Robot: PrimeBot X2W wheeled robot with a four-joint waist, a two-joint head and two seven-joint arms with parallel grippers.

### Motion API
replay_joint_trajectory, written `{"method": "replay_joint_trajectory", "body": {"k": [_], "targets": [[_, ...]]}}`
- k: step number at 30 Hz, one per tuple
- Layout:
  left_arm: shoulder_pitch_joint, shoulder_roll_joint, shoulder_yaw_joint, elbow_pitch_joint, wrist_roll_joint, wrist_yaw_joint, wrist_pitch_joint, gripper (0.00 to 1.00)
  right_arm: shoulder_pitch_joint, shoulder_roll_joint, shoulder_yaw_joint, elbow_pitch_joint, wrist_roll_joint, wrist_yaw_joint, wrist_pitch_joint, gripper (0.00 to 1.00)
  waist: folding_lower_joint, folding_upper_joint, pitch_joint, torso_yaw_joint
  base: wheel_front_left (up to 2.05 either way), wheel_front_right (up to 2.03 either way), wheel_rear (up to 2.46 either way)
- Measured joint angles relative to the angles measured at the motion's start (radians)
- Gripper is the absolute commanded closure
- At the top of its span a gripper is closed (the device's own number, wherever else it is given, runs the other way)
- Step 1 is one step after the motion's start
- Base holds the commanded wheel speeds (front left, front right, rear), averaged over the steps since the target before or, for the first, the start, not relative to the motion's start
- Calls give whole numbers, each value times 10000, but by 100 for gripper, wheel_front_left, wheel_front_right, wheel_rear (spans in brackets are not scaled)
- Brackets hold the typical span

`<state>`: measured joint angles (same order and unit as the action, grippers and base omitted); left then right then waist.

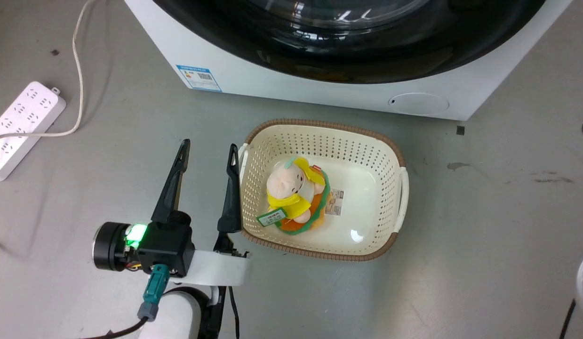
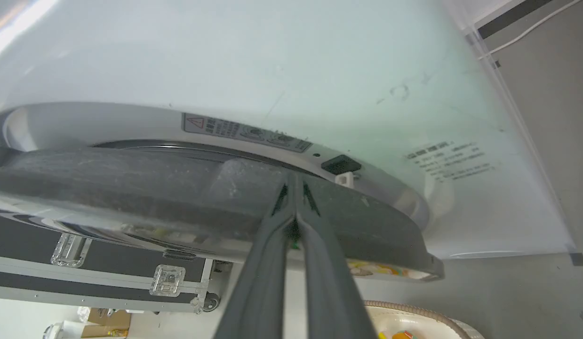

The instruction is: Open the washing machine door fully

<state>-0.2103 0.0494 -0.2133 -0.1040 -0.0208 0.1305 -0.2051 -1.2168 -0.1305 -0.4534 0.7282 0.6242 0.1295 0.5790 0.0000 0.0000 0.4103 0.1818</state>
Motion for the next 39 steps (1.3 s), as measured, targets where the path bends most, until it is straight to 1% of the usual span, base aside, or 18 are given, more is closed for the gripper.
{"method": "replay_joint_trajectory", "body": {"k": [11,18,23,29,33,37,39], "targets": [[-218,-2,-282,-146,0,176,-251,0,-1086,-360,-736,828,2,-4,1331,100,0,0,385,227,0,0,0],[-400,0,-372,-190,-2,270,-391,0,-1289,-562,-1294,1352,35,-4,2401,100,0,0,461,346,0,0,0],[-400,0,-397,-188,-2,345,-476,0,-1221,-537,-1574,1457,115,-6,3200,100,0,1,294,354,0,0,0],[-339,-2,-403,-33,0,336,-514,0,-249,-213,-1676,1174,121,-6,3586,100,-1,0,-305,263,0,0,0],[-51,31,-418,236,2,236,-514,0,657,194,-1559,895,123,-6,3860,100,-1,0,-852,174,0,0,0],[278,54,-439,493,2,184,-514,0,1397,596,-1407,625,345,-4,4245,100,-2,0,-1410,59,0,0,0],[379,63,-454,598,2,144,-516,0,1732,692,-1329,485,550,-2,4504,100,-3,0,-1665,9,0,0,0]]}}
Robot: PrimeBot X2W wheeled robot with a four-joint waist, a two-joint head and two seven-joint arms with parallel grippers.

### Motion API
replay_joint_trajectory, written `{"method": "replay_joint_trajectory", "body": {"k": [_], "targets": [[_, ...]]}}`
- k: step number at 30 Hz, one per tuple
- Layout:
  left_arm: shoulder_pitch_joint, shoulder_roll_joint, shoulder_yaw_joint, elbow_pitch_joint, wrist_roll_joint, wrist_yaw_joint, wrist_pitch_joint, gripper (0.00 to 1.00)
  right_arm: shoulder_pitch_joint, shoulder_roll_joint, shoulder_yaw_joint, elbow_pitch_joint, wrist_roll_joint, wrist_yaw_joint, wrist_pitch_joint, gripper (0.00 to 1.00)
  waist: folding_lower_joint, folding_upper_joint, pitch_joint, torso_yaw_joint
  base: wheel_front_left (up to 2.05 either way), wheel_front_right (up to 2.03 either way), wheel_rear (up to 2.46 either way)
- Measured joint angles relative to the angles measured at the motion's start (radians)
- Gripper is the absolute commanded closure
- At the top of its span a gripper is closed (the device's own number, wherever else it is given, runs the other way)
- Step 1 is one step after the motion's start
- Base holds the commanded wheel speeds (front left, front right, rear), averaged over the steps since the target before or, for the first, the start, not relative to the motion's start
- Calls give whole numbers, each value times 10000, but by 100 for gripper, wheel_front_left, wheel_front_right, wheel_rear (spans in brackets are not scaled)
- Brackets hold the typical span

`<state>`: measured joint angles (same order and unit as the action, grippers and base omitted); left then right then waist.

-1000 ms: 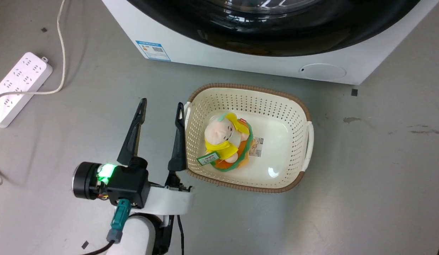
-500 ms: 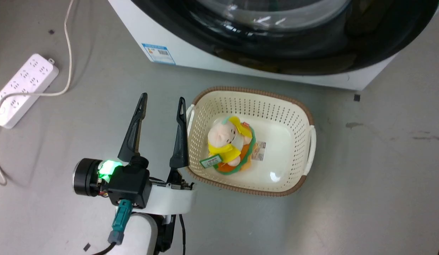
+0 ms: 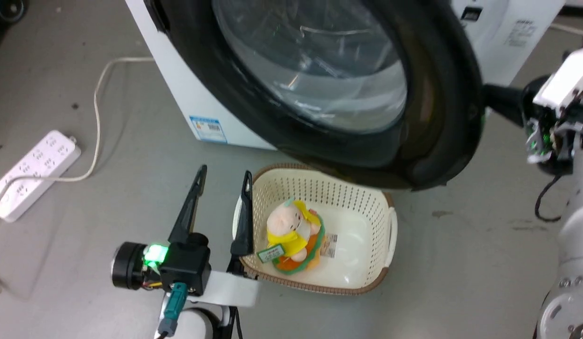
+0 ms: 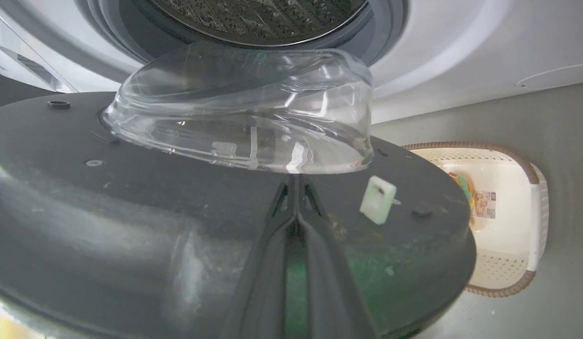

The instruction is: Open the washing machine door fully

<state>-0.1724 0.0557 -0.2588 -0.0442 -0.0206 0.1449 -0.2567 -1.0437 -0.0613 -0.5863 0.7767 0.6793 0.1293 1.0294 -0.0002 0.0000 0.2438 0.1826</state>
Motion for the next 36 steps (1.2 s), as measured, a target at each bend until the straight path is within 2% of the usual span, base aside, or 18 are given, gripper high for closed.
{"method": "replay_joint_trajectory", "body": {"k": [4,7,20,29,36], "targets": [[260,17,-73,230,0,-54,0,0,721,15,303,-368,453,0,449,100,0,0,-448,-70,0,0,0],[413,17,-102,318,0,-71,0,0,1286,10,821,-472,1202,0,616,100,0,0,-720,-93,0,0,0],[927,21,-144,560,0,-159,0,0,3495,38,4543,-1271,4800,0,420,100,2,0,-1188,-4,0,0,0],[1242,10,-178,821,-46,-157,0,0,4661,48,7070,-2011,6824,0,-251,100,2,0,-1482,94,0,0,0],[1294,-10,-98,788,-182,-148,0,0,5243,82,8303,-2614,7492,2,-986,100,2,0,-1578,201,0,0,0]]}}
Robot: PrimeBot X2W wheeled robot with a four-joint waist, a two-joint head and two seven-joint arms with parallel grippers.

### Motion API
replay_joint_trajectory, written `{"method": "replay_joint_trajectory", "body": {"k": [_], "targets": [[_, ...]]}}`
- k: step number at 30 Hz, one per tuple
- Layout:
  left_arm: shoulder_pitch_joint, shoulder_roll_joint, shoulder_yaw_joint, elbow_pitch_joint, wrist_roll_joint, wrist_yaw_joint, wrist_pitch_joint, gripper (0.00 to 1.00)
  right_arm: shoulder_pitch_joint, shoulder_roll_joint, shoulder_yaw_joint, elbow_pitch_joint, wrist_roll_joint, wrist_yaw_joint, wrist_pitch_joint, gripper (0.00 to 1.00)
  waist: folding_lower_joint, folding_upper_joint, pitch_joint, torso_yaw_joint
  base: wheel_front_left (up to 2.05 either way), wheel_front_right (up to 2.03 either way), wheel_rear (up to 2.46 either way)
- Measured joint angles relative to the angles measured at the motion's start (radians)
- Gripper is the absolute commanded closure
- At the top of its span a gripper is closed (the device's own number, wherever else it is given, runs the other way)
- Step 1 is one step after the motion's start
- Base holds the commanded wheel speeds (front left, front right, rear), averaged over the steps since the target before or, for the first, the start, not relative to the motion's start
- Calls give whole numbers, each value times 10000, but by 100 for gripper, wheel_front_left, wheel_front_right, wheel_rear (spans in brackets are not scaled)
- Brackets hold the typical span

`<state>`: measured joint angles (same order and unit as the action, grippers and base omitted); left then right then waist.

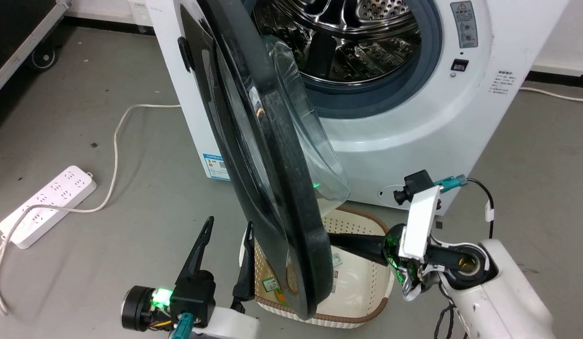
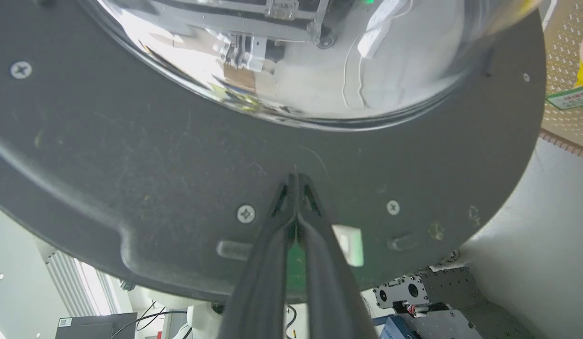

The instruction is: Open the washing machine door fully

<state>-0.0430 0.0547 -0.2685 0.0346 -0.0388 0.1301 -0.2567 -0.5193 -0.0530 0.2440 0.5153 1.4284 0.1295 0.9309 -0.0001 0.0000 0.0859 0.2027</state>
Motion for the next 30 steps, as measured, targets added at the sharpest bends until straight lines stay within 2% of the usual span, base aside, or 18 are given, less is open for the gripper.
{"method": "replay_joint_trajectory", "body": {"k": [6,7,8,12,13,16,20,24,26,30], "targets": [[11,-10,157,-6,-6,2,0,0,85,-59,-414,-397,-307,-2,-658,100,0,0,-153,-124,0,0,0],[14,-12,180,-12,-17,2,0,0,89,-125,-543,-527,-508,-2,-945,71,0,0,-186,-177,0,0,0],[19,-12,207,-12,-31,4,0,0,95,-226,-669,-700,-738,-2,-1218,0,0,0,-221,-235,0,0,0],[38,-19,293,-19,-90,31,0,0,391,-980,-951,-1983,-2019,-2,-2669,0,0,0,-349,-507,0,0,0],[41,-23,362,12,-132,31,0,0,636,-1333,-1081,-2729,-2824,-2,-3822,0,0,0,-396,-648,0,0,0],[40,-27,518,19,-167,15,0,0,1010,-2056,-959,-3818,-4332,2,-5762,0,0,0,-441,-858,0,0,0],[40,-27,696,-36,-182,-12,0,0,1680,-3150,-629,-4410,-6989,2,-8418,0,0,0,-498,-1098,0,0,0],[43,-33,911,-121,-194,-98,0,0,2509,-3267,-708,-4575,-8859,2,-10414,0,1,0,-553,-1324,0,0,0],[70,-33,970,-153,-234,-121,0,0,2944,-3074,-926,-4635,-9597,2,-11123,0,0,0,-603,-1408,0,0,0],[270,-38,1047,-144,-290,-353,2,0,3944,-2456,-1256,-4953,-10857,2,-11693,0,1,0,-681,-1524,0,0,0]]}}
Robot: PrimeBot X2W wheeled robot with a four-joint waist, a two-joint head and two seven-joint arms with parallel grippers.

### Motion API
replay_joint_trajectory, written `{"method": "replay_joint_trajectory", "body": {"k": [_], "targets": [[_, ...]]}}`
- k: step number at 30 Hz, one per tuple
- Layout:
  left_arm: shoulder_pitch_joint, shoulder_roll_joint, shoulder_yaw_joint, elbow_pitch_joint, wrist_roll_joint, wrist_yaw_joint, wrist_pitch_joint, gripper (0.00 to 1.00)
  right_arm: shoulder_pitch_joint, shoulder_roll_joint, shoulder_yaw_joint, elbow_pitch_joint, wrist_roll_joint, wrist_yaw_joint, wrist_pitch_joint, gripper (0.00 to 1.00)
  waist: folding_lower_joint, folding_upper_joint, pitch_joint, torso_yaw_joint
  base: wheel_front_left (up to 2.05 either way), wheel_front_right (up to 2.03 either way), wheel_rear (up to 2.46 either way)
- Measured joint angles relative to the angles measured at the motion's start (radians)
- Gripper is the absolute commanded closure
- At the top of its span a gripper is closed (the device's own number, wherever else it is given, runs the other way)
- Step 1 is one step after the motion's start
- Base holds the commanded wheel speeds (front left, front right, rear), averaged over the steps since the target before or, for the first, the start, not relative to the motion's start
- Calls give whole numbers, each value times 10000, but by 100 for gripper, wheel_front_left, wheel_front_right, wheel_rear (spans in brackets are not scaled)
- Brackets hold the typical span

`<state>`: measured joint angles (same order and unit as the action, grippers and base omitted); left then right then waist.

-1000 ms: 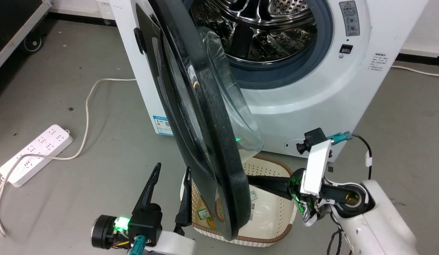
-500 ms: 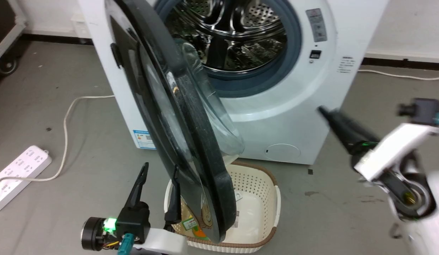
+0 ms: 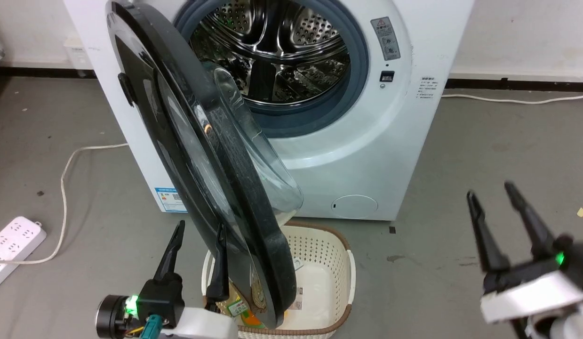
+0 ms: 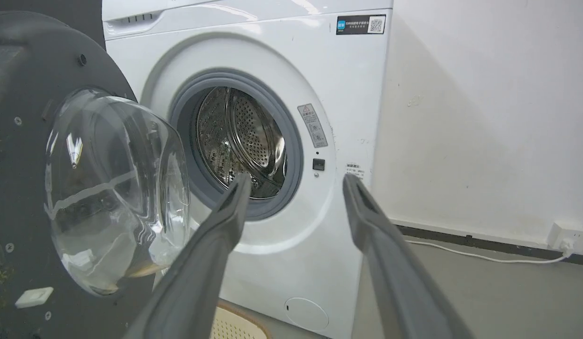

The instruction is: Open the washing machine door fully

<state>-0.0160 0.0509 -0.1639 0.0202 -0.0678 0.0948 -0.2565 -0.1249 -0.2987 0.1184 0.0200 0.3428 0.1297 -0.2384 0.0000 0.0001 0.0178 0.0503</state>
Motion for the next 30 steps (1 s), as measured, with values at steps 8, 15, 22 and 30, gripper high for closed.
{"method": "replay_joint_trajectory", "body": {"k": [8,15,22,30], "targets": [[340,-6,113,201,-61,-205,-2,0,1560,1519,-499,-719,-1678,0,-186,0,-1,0,-103,-106,0,0,0],[378,-8,151,253,-42,-301,-2,0,1910,1942,-596,-1034,-2029,2,-188,0,-1,0,-130,-94,0,0,0],[377,-10,146,140,-2,-380,-2,100,2005,2057,-700,-1026,-2029,2,-188,0,0,0,-163,11,0,0,0],[272,-15,644,-1896,-117,-180,-2,100,1999,2107,-734,-1018,-2006,2,-188,0,-1,0,-131,56,0,0,0]]}}
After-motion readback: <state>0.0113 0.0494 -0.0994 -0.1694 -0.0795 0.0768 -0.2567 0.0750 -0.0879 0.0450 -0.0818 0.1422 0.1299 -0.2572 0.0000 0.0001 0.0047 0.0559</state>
